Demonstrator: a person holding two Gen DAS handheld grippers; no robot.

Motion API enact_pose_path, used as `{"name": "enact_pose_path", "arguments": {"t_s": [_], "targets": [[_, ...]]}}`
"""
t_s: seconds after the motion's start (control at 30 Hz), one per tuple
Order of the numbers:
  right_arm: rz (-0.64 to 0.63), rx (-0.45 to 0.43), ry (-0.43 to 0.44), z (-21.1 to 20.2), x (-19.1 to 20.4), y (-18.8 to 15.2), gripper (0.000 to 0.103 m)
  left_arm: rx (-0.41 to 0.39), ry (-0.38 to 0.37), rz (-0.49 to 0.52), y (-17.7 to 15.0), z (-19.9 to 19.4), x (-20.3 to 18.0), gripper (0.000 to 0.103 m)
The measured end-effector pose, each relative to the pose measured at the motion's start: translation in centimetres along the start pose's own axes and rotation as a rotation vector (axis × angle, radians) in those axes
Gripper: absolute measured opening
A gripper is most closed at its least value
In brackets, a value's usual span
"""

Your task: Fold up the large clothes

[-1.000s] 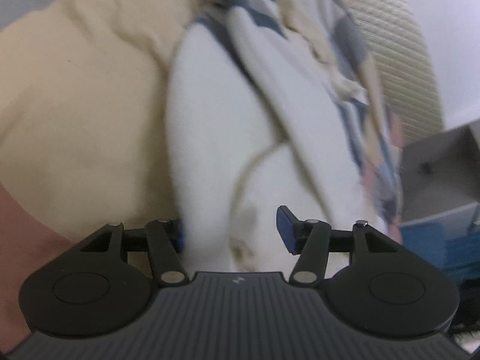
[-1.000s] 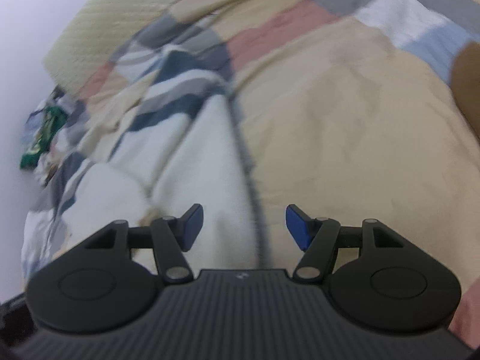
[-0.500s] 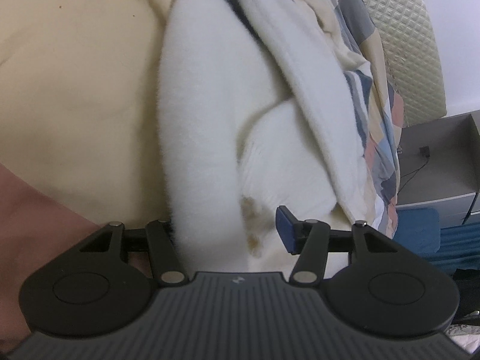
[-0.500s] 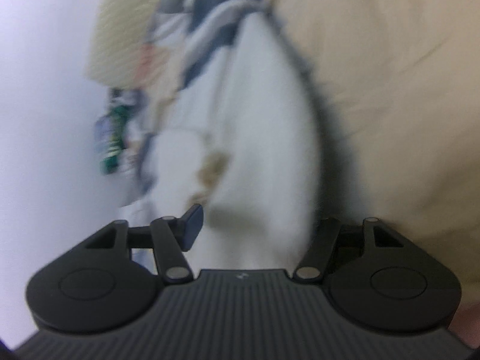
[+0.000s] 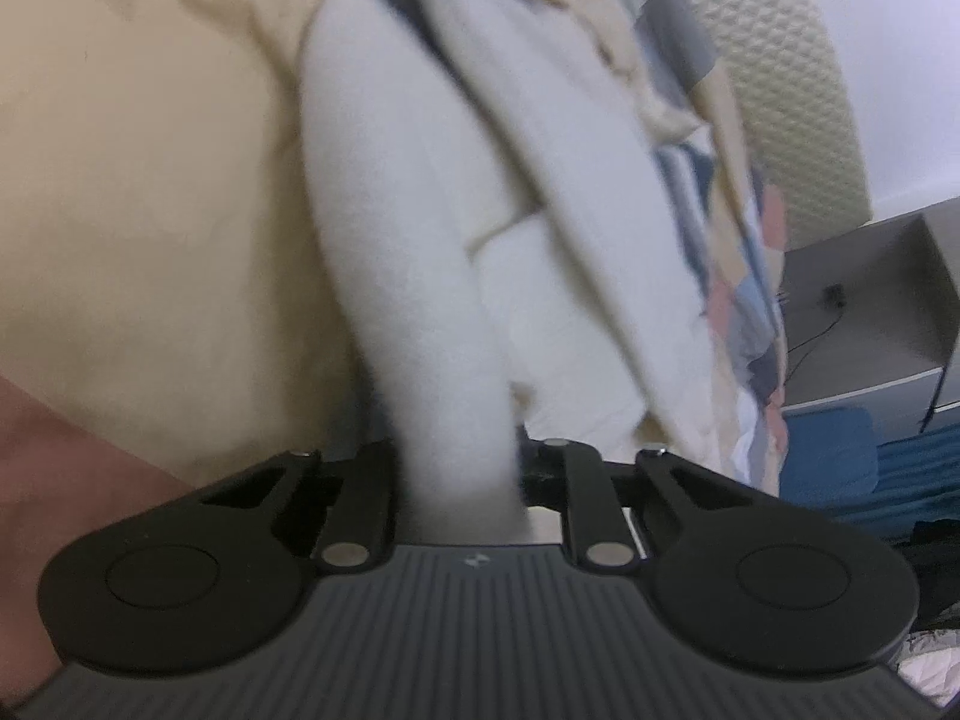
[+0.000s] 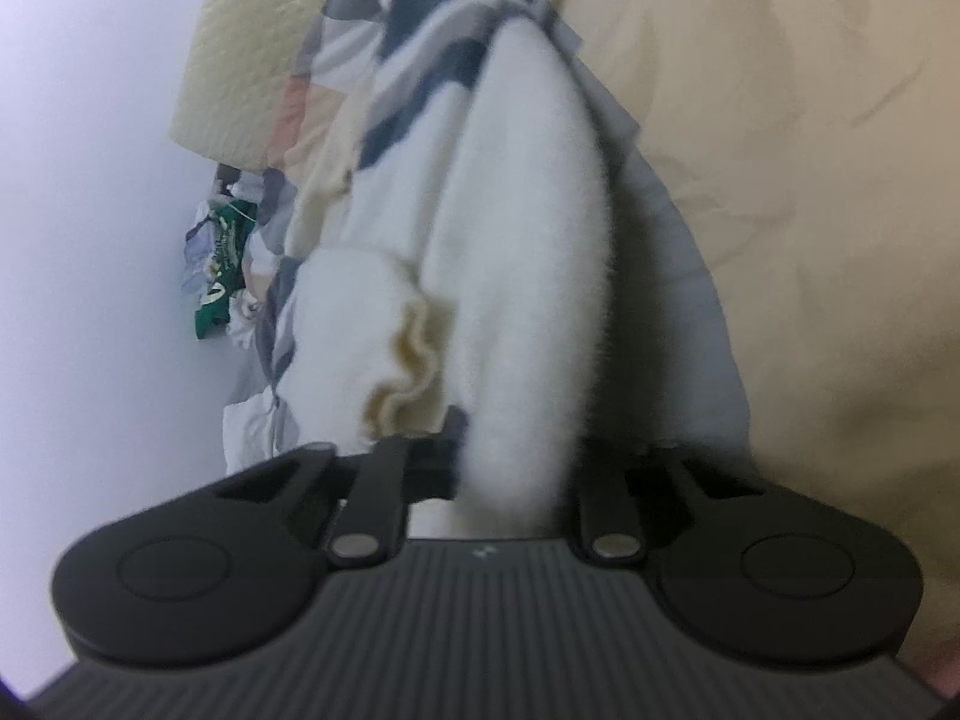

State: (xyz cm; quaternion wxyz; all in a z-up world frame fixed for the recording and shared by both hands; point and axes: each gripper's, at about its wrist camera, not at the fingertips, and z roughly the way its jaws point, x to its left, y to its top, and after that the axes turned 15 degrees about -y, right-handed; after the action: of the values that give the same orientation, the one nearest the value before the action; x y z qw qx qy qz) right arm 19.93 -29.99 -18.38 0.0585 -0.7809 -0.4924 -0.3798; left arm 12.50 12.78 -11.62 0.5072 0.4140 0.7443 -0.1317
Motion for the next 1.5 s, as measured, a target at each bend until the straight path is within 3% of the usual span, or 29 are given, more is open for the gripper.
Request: {"name": "enact_pose_path", "arguments": {"t_s": [0.23,0.5,0.7,0.97,1.1,1.2,1.37,1.5], "targets": [[-0.024,-0.057,0.167,-5.2,1.8,0.7,0.013,-0.084,-0.143,0.011,1.5,-5.7,-2.8,0.015],[-0.138,-0.102,0.271,-11.8,5.1,-0.1,0.012,-0.096,-0.247,0.083,1.2,-12.2,-7.6,0.014],[-0.172,-0.147,0.385,-18.0,5.4,-2.6,0.012,-0.100,-0.328,0.118,-2.0,-17.8,-10.6,0.014],[-0.260,-0.188,0.454,-25.4,4.7,-6.2,0.012,-0.120,-0.417,0.155,-8.3,-24.9,-12.6,0.015],[-0.234,-0.201,0.472,-26.2,3.7,-6.9,0.012,-0.129,-0.439,0.171,-10.1,-25.3,-12.6,0.015],[-0.224,-0.215,0.448,-25.7,3.9,-5.7,0.012,-0.138,-0.432,0.204,-9.4,-24.3,-13.0,0.015],[-0.128,-0.221,0.387,-21.7,5.7,-0.9,0.012,-0.172,-0.399,0.242,-4.1,-19.6,-14.6,0.016],[-0.081,-0.239,0.314,-16.8,7.8,3.8,0.012,-0.235,-0.321,0.280,1.4,-14.2,-15.0,0.016]]}}
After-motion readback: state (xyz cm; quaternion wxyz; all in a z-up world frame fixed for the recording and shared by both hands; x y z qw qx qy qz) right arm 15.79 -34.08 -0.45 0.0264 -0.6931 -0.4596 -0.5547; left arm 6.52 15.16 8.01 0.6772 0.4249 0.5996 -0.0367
